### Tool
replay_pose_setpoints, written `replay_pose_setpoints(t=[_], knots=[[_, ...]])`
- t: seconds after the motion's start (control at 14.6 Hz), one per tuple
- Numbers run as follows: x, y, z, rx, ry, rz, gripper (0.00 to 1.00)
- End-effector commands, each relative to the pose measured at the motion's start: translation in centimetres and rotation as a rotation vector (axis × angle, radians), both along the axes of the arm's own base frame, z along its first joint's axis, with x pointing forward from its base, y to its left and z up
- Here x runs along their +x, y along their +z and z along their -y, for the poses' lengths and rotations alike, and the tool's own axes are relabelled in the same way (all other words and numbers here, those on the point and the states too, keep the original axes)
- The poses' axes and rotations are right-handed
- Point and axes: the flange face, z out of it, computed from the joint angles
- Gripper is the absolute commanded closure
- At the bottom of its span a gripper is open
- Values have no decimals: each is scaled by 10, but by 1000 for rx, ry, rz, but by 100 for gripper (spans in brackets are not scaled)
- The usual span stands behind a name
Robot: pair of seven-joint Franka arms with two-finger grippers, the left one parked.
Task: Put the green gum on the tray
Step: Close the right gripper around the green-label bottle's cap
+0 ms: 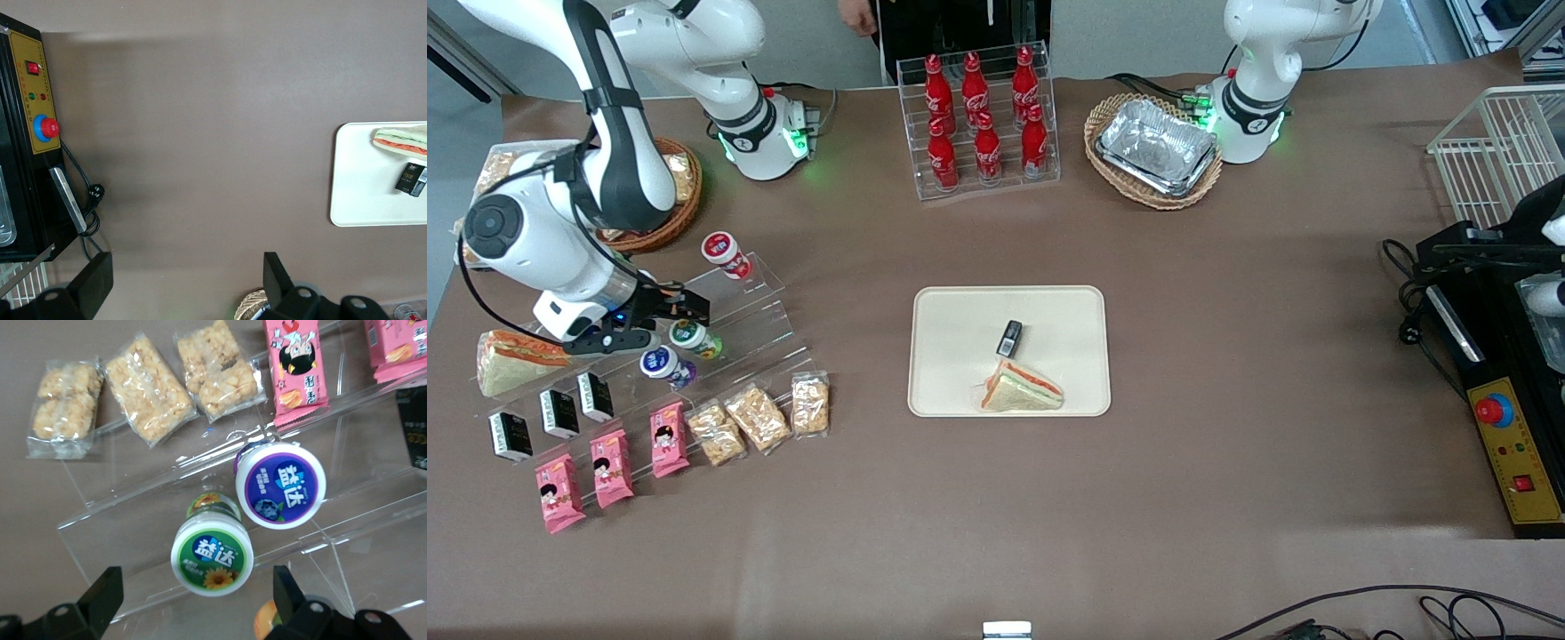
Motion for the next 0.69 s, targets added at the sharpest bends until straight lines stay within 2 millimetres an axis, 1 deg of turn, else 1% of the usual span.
replay_pose_setpoints(t=[0.0, 0.62], knots=[[-11, -17, 3, 14, 0, 22, 0], [-4, -38, 3, 5, 1, 40, 0]])
